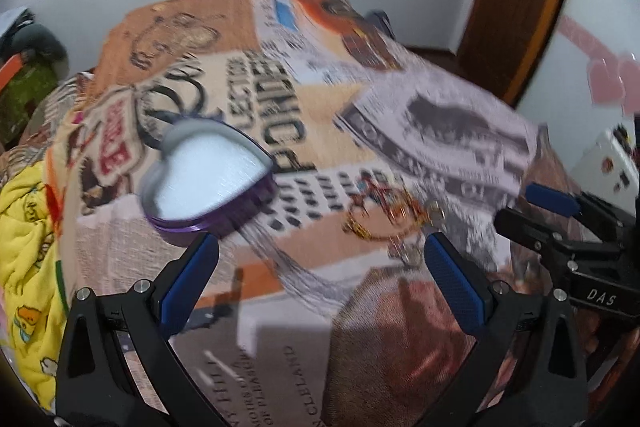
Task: Organize jewelry
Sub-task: 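Lower both tools toward the pile of rings and bracelets beside the tin, then grasp a silver stone ring with the left tool while the right tool grasps a plain silver ring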
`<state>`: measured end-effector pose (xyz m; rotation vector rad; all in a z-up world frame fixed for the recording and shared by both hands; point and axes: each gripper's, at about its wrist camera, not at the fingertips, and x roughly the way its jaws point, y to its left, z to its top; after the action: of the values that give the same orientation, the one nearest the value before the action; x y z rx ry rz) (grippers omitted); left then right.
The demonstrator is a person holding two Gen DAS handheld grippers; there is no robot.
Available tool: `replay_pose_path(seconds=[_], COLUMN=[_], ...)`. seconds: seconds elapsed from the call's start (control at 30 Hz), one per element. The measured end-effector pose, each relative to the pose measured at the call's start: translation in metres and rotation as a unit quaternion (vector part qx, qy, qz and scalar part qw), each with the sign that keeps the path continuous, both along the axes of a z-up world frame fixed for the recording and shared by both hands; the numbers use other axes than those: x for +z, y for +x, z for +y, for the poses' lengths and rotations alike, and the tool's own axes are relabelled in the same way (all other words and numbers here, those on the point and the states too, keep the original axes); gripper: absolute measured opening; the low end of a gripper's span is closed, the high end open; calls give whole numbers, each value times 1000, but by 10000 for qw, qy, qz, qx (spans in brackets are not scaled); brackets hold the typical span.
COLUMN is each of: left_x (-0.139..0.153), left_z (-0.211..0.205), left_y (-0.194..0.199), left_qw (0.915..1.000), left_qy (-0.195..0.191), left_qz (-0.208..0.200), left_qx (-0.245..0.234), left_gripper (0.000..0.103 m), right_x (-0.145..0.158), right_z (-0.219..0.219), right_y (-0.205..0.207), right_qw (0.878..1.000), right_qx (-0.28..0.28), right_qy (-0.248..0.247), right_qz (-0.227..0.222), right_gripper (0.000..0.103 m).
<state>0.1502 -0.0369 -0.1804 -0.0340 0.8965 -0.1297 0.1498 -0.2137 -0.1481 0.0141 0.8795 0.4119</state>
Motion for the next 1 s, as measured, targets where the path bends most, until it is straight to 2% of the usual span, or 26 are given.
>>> replay_pose_path(seconds=[0.07,0.13,0.23,0.4,0.53,0.67,0.8,1.0], left_x=[-7,-13,-19,-25,-30,-31,-33,-36], left_z=[-4,-5,-5,-6,-9,-18,-29,-35], left_y=[0,2,3,1,2,7,11,22], left_qw=[9999,9996,9986,9966,9947,9931,9921,9915], left_qy=[-5,-97,-243,-469,-609,-664,-588,-645], left_qz=[101,234,402,553,651,675,689,710], left_qx=[-70,-146,-229,-390,-511,-691,-867,-884], left_gripper=[102,92,84,71,63,54,48,30], right_x=[-4,-9,-18,-36,-39,-41,-36,-27], right_z=[4,10,18,24,25,29,24,12], right_y=[-3,-5,-2,2,3,0,4,4], right_qw=[9996,9989,9973,9950,9948,9952,9950,9969], right_qx=[221,394,597,729,747,810,784,560], right_qy=[106,110,178,146,134,-159,-38,89], right_qz=[135,224,392,674,680,521,623,544], right_gripper=[57,49,39,35,33,20,20,20])
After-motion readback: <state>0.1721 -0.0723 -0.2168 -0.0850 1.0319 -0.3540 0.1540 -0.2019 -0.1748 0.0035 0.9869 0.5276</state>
